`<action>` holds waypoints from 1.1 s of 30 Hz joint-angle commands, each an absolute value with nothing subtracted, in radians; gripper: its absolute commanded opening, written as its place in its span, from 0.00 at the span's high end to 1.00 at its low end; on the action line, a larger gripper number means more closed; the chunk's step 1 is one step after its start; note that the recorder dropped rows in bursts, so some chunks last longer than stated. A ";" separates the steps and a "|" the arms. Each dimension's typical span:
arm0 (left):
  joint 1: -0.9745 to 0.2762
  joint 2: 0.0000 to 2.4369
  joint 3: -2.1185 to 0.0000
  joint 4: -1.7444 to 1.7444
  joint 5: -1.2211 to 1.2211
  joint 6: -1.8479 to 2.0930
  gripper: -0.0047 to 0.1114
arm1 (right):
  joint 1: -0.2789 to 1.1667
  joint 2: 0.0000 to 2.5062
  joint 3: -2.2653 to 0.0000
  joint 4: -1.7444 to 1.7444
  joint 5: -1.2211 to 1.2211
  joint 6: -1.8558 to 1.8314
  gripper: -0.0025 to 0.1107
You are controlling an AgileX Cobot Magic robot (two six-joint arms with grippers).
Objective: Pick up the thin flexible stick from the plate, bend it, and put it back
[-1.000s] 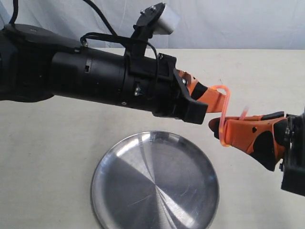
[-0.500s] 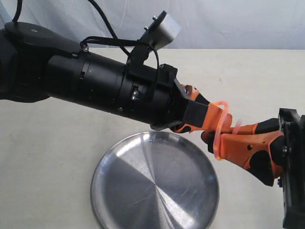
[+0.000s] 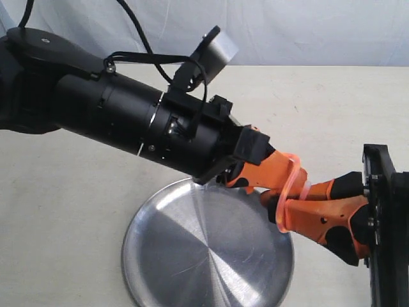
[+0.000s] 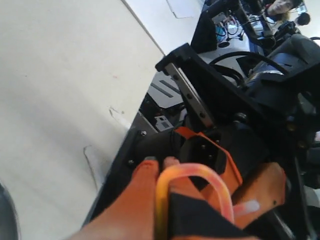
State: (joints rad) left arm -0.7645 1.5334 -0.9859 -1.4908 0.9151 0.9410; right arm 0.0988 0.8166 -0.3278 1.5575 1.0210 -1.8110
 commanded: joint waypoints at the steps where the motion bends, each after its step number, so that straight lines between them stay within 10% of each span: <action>1: -0.722 1.535 -0.991 -1.568 1.016 0.893 0.96 | 0.107 0.813 -0.334 1.541 1.046 -1.882 0.98; 33: -0.701 1.535 -0.991 -1.570 1.027 1.134 0.96 | 0.113 0.813 -0.334 1.682 1.025 -1.754 0.98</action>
State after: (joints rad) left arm -0.6993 1.5334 -0.9859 -1.5443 1.0473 1.0765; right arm 0.1075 0.8166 -0.3297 1.6310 1.0205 -1.8456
